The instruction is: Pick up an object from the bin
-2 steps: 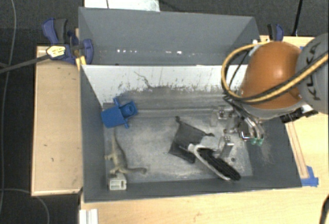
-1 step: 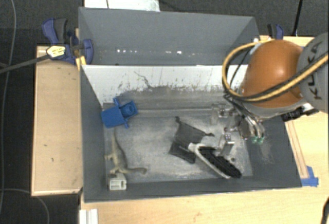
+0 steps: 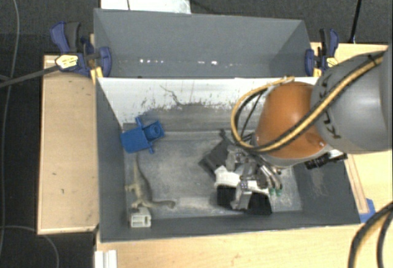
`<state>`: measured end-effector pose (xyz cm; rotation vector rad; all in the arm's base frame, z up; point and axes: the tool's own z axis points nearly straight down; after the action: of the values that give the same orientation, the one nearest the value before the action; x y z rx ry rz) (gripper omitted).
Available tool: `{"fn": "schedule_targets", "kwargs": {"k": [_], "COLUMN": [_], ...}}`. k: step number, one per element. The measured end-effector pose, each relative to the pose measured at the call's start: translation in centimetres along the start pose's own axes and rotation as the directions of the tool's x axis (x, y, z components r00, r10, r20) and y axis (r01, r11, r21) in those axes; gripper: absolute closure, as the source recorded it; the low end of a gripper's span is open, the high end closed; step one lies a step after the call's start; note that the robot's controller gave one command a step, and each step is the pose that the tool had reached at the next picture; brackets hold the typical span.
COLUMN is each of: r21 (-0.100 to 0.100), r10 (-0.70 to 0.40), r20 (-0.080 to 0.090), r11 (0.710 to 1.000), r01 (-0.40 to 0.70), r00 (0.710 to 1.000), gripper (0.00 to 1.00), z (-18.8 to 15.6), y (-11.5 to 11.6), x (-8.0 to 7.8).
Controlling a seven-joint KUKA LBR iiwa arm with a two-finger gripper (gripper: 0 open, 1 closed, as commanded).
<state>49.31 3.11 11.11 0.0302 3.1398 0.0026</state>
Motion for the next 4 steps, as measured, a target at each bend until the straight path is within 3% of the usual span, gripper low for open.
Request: {"fn": "schedule_targets", "kwargs": {"k": [1,2,3,4], "r21": [0.001,0.000,-0.001,-0.003], "r10": [-0.025,-0.102,-0.010,0.002], "r20": [-0.005,0.001,0.000,0.003], "r11": [1.000,0.995,1.000,1.000], "r01": [0.025,0.102,0.010,-0.002], "r00": [1.000,0.995,1.000,1.000], "gripper": [0.00,0.00,0.00,1.00], "z": [2.0,-0.7,3.3,3.8], "y": [1.2,-0.3,-0.9,-1.8], "x": [1.0,-2.4,-1.5,-3.7]}}
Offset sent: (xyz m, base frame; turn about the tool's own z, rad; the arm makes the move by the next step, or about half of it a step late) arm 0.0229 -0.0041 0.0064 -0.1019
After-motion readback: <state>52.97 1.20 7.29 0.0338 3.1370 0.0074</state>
